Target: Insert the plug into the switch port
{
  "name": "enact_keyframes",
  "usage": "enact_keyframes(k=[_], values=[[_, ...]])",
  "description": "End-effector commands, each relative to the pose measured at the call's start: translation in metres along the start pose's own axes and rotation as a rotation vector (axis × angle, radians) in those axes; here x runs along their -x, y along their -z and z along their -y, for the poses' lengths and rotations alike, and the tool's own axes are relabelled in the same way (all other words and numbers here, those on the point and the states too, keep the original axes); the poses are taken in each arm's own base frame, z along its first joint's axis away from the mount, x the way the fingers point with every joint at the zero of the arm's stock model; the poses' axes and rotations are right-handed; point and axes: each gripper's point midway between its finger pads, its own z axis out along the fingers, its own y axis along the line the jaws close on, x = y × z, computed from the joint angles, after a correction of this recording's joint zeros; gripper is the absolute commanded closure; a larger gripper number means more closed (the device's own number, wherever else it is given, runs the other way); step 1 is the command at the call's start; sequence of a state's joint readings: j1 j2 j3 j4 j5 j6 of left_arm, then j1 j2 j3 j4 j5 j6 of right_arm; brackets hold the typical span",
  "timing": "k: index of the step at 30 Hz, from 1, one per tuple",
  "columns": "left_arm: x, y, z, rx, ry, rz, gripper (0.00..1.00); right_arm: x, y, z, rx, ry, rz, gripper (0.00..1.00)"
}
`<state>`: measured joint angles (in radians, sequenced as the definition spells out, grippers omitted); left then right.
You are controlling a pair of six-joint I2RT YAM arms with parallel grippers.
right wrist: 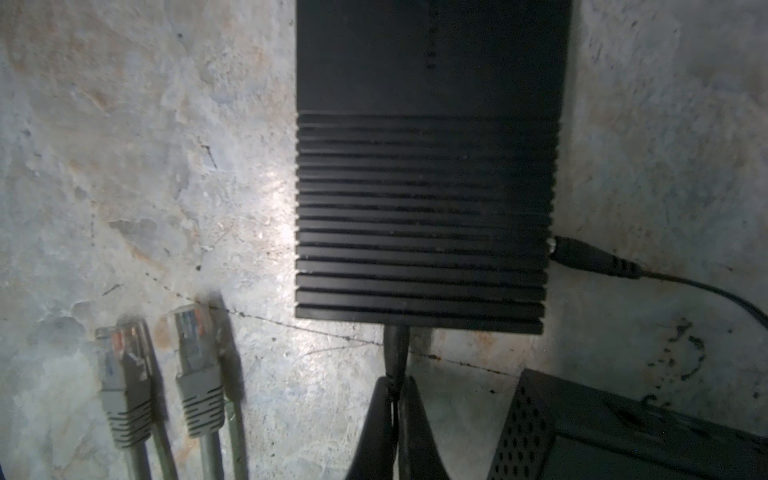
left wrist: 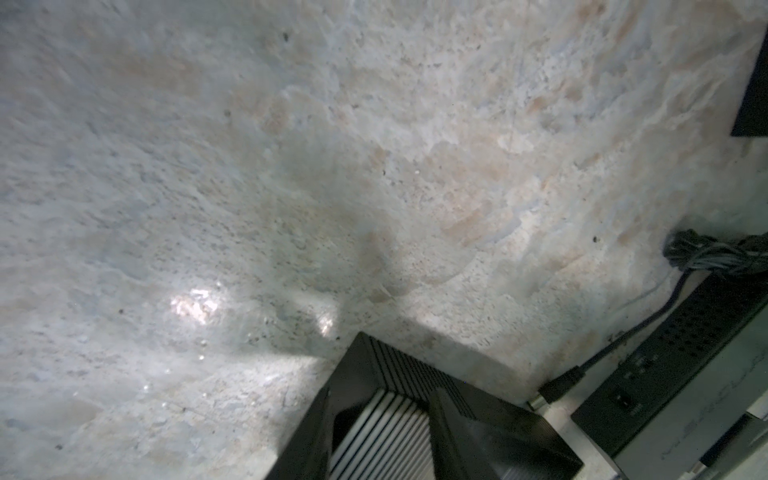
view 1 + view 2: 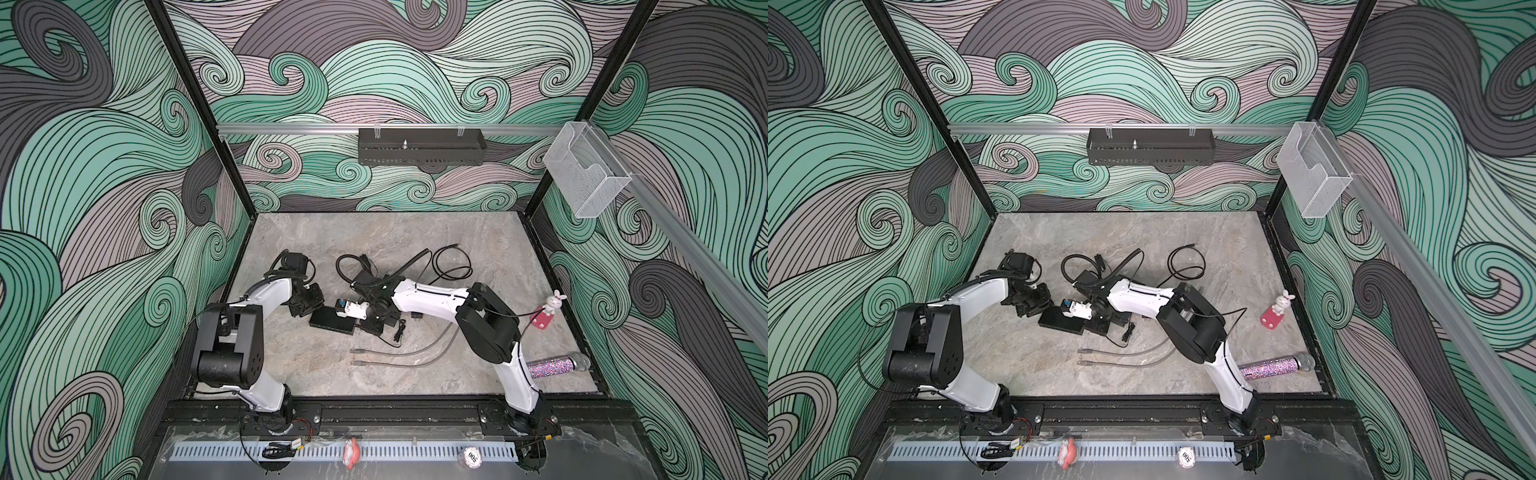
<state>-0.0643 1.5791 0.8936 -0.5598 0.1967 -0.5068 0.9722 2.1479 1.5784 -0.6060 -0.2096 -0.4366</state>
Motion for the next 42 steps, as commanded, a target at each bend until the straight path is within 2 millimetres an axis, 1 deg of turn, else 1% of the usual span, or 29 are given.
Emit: enact_keyframes(k=[1, 4, 9, 16, 20, 22, 26, 30, 32, 34, 39, 42], values=[[-0.051, -0.007, 0.018, -0.078, 0.002, -0.19, 0.62, 0.101, 0.03, 0.009, -0.077, 0.101, 0.341, 1.0], [-0.05, -0.006, 0.018, -0.08, -0.004, -0.186, 0.62, 0.103, 0.03, 0.009, -0.089, 0.118, 0.342, 1.0], [-0.05, -0.006, 0.018, -0.078, -0.004, -0.185, 0.62, 0.108, 0.037, 0.01, -0.098, 0.129, 0.351, 1.0], [-0.052, -0.006, 0.022, -0.098, -0.003, -0.19, 0.62, 0.111, 0.02, 0.01, -0.077, 0.107, 0.347, 1.0], [-0.054, -0.007, 0.025, -0.105, -0.008, -0.198, 0.62, 0.114, 0.019, 0.011, -0.079, 0.102, 0.351, 1.0], [-0.054, -0.006, 0.026, -0.111, -0.009, -0.2, 0.62, 0.111, 0.02, 0.009, -0.075, 0.101, 0.344, 1.0], [-0.052, -0.004, 0.026, -0.105, -0.012, -0.185, 0.62, 0.096, 0.018, 0.008, -0.09, 0.098, 0.322, 1.0], [-0.045, 0.003, 0.022, -0.073, -0.024, -0.151, 0.61, 0.083, 0.018, 0.004, -0.097, 0.092, 0.322, 0.92], [-0.043, 0.005, 0.02, -0.061, -0.027, -0.135, 0.61, 0.078, 0.017, 0.003, -0.103, 0.088, 0.317, 0.86], [-0.041, 0.008, 0.018, -0.047, -0.026, -0.124, 0.61, 0.074, 0.015, 0.003, -0.104, 0.086, 0.309, 0.83], [-0.04, 0.01, 0.017, -0.042, -0.025, -0.114, 0.61, 0.073, 0.018, 0.002, -0.104, 0.079, 0.307, 0.81], [-0.038, 0.014, 0.017, -0.035, -0.032, -0.097, 0.6, 0.07, 0.022, 0.001, -0.111, 0.08, 0.302, 0.75]])
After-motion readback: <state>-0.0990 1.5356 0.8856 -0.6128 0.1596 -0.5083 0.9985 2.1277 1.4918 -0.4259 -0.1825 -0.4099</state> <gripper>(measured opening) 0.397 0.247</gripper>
